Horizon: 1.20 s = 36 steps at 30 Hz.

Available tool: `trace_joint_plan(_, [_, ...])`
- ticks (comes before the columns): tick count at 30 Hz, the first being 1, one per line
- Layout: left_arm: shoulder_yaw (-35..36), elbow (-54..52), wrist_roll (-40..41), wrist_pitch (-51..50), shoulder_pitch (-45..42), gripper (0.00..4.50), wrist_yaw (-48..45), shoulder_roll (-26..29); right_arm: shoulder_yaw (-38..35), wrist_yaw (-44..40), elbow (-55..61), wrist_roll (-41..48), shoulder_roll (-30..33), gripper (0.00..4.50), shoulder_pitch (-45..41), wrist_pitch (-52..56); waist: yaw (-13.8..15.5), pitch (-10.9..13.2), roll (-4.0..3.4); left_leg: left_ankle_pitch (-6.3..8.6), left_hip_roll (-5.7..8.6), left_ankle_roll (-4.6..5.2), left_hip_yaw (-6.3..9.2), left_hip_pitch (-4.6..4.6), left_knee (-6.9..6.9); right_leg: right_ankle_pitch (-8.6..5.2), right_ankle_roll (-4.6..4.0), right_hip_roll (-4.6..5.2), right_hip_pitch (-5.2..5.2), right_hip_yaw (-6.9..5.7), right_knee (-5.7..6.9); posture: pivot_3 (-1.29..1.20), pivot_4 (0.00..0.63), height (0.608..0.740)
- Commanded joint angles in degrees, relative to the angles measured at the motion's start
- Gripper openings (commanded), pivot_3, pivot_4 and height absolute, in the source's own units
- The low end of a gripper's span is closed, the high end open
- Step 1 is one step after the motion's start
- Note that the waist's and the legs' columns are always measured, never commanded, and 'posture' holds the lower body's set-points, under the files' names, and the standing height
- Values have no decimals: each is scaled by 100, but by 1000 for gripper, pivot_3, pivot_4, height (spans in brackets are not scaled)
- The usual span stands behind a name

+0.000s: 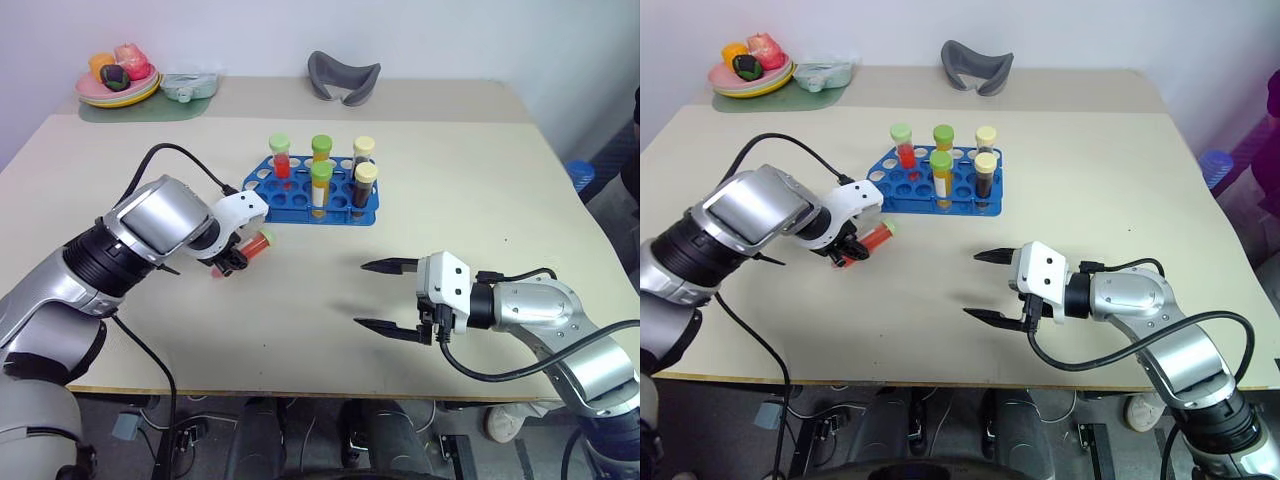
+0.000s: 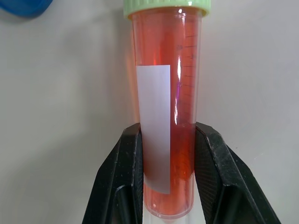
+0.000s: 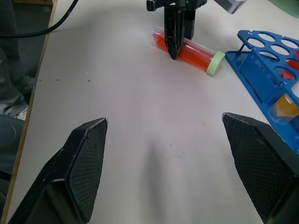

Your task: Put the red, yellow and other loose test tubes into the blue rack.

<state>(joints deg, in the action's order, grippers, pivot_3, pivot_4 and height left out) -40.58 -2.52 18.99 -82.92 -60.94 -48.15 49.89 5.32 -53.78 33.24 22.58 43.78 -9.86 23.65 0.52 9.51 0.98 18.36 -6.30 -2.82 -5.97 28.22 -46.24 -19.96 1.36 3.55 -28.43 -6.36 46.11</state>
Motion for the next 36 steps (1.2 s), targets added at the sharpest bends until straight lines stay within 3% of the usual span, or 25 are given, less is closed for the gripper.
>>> trace_joint_plan(1, [1135, -762, 177, 66, 308, 879, 35, 428, -131, 38, 123, 29, 7, 4023, -65, -67, -8, 1, 1, -1, 0, -1, 1, 2, 0, 0, 0, 0, -1, 0, 1, 0, 150, 666])
trace_joint_plan(4, [2536, -1398, 349, 361, 1095, 879, 233, 583, -187, 66, 120, 49, 15, 4023, -42, -59, -10, 0, -1, -1, -2, -1, 2, 2, 0, 0, 0, 1, -2, 2, 1, 0, 150, 666])
trace_joint_plan(6, [4074, -1829, 465, 1367, 1950, 879, 462, 218, -214, 108, 67, 54, -22, 4023, -78, -79, 6, -1, -2, -1, -1, -2, 4, -3, 1, 0, 0, 3, 2, 4, 0, 0, 150, 666])
trace_joint_plan(7, [4505, -1971, 476, 1749, 2223, 879, 550, 81, -223, 120, 48, 56, -33, 4023, -90, -91, 11, 0, 0, -1, -1, -1, 4, -8, 2, 0, 0, 5, 3, 5, 0, 0, 150, 666])
trace_joint_plan(11, [5919, -1959, 418, 3530, 2639, 879, 1705, -1393, -159, 407, -299, -26, -435, 4023, -464, -202, 49, 2, 4, -1, 0, -1, 15, 5, -23, 1, 1, 7, 13, -9, 3, 0, 150, 666])
trace_joint_plan(18, [5226, -1095, -350, 5688, 2748, 879, 3122, -3528, 146, 644, -850, -329, -1034, 4023, -823, -428, 52, 0, 5, 16, 1, 27, 19, 19, -63, 5, 7, 9, 21, -14, 15, 0, 150, 666])
trace_joint_plan(20, [4774, -567, -944, 6592, 2908, 879, 3234, -3676, 128, 757, -963, -384, -1164, 4023, -892, -455, 23, 0, 5, 18, 1, 31, 16, 22, -66, 5, 8, 9, 14, -15, 21, 0, 150, 666])
trace_joint_plan(23, [4534, 112, -1166, 7581, 2939, 879, 3287, -3931, 31, 940, -1094, -390, -1324, 4023, -962, -474, 16, 0, 5, 18, -2, 32, 15, 20, -64, 5, 7, 3, 7, -15, 25, 0, 150, 666])
trace_joint_plan(36, [4306, 1585, -1297, 8785, 2706, 879, 3112, -4085, -85, 1223, -920, -404, -1371, 4023, -680, -419, 22, 0, 5, 19, -2, 33, 11, 22, -66, 5, 7, 6, 6, -16, 25, 0, 150, 666])
